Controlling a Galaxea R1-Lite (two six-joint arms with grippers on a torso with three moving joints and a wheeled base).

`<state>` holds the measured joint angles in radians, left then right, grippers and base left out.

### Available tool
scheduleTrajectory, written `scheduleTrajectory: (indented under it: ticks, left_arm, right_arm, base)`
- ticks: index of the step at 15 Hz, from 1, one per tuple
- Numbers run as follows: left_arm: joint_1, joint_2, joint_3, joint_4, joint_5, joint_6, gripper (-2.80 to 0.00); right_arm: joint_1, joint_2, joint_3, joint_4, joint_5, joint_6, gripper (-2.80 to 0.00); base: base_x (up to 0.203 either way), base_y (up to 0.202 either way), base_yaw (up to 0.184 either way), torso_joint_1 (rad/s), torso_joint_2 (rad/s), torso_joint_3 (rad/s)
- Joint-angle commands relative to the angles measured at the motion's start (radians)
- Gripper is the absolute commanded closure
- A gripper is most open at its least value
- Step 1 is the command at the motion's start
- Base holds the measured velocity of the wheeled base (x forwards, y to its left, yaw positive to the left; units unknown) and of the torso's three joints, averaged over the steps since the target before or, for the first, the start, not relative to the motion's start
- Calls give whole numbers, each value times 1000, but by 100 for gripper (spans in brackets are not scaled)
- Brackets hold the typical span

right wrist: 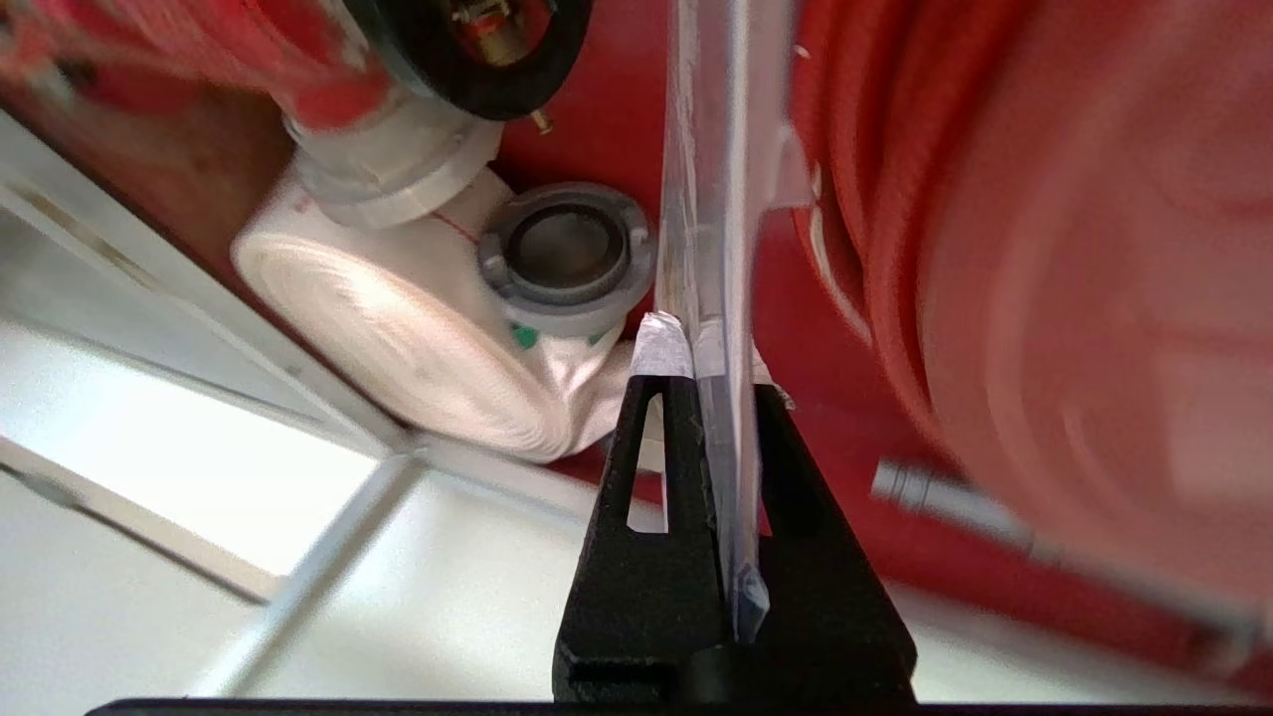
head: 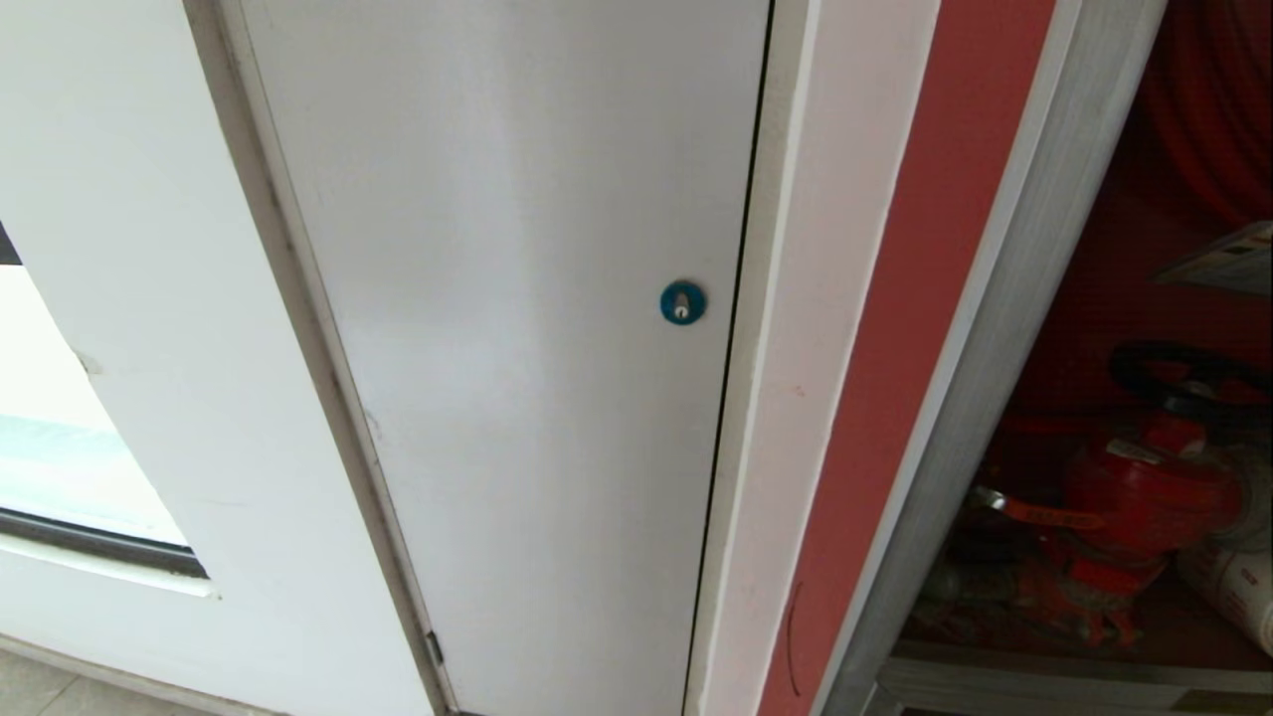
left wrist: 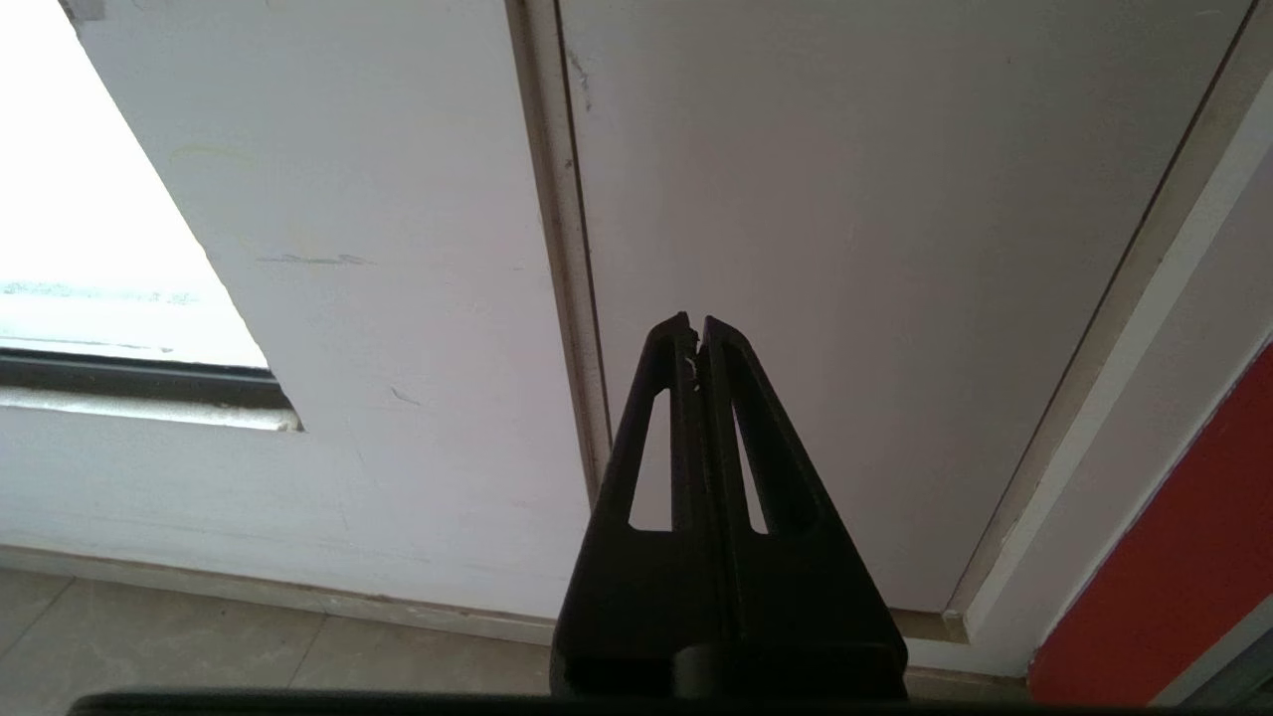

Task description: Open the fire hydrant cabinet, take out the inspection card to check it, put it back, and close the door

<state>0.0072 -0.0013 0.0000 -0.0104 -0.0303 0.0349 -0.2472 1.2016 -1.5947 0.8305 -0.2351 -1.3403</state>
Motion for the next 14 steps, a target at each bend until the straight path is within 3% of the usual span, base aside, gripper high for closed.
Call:
scheduleTrajectory:
  ticks: [1,3,7,14]
  left_arm:
    - [0,1,6,0,0,0,0]
    - [0,1,6,0,0,0,0]
    - [0,1,6,0,0,0,0]
    - [0,1,6,0,0,0,0]
  right_arm:
    - [-181,52,2,-12,261,-146,0]
    - [-291,99,7,-24,420,-246,0]
    - [-375,203,14,-73,577,-333,0]
    - [-393,289,53,-193,595,-388,0]
  base:
    - [0,0,0,0,0,0]
    - [0,0,0,0,0,0]
    - [0,0,0,0,0,0]
    - [0,0,0,0,0,0]
